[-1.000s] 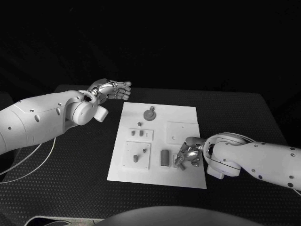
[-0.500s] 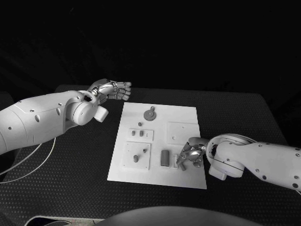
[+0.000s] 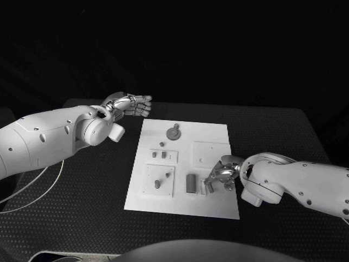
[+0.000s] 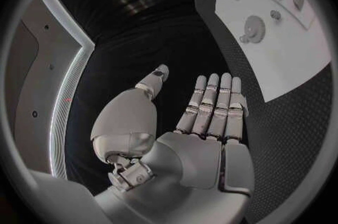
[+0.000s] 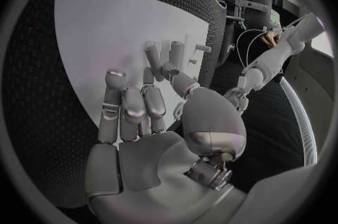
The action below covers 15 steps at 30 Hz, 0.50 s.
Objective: Assemble the parts on the task board
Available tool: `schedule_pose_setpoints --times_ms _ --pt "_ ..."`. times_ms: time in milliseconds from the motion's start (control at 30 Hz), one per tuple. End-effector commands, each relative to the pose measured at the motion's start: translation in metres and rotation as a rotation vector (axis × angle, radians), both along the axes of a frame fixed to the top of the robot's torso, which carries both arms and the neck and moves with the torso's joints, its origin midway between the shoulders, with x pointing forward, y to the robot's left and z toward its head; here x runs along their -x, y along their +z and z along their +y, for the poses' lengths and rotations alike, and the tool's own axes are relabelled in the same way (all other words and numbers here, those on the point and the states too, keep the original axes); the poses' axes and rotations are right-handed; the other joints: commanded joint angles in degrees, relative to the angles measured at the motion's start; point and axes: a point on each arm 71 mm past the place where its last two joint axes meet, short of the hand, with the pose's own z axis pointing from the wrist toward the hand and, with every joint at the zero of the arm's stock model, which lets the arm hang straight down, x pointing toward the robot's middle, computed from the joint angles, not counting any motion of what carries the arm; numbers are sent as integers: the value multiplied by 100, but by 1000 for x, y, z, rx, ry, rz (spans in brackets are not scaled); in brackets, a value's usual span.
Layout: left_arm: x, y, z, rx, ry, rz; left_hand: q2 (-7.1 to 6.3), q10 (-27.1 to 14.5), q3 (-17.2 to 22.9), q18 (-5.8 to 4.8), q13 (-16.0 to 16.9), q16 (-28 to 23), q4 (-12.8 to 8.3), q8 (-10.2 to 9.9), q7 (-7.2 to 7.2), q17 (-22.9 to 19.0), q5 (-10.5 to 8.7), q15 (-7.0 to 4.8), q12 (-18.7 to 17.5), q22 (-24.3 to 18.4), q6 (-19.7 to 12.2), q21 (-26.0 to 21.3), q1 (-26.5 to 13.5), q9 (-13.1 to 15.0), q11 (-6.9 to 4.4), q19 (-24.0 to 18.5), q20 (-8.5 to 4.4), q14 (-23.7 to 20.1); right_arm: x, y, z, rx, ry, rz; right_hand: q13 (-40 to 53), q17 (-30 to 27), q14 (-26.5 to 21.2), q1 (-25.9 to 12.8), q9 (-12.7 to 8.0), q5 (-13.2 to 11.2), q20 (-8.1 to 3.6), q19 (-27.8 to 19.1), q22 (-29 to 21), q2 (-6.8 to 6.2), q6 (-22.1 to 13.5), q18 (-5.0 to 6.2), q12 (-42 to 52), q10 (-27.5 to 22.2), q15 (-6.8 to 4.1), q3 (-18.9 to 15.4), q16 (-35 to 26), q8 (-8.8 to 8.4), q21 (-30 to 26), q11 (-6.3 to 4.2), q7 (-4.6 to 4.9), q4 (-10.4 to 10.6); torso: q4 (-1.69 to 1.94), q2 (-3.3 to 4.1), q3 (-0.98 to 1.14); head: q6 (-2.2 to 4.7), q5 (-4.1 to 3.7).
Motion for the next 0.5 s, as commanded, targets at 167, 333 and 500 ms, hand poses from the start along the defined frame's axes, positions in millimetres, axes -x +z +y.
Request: schedule_pose_setpoints --times_ms 167,333,500 --pt "1 1 -2 6 -12 0 54 47 0 29 -8 -34 -41 32 108 10 17 0 22 -10 46 23 12 -6 1 -14 15 38 0 -4 1 22 -44 58 219 16 -3 -176 -44 12 17 26 96 41 309 114 63 81 -59 -33 38 20 17 -25 16 41 0 5 -3 -4 -9" --pt "0 1 -2 6 -13 0 54 48 -2 28 -9 -34 -45 32 107 11 17 0 22 -10 47 23 13 -6 1 -15 15 38 0 -6 7 32 -14 76 251 7 -11 -344 -76 12 15 28 95 83 354 114 107 125 -77 -40 38 27 16 -42 -1 95 4 2 -2 -5 -23" --pt "0 1 -3 6 -16 2 54 48 -4 28 -9 -35 -48 33 107 12 18 1 22 -11 48 23 12 -6 1 -16 15 39 -1 -6 11 36 -5 66 257 0 -17 -452 -100 12 13 28 94 99 375 114 111 135 -87 -37 38 28 14 -51 -9 133 6 3 6 -6 -21"
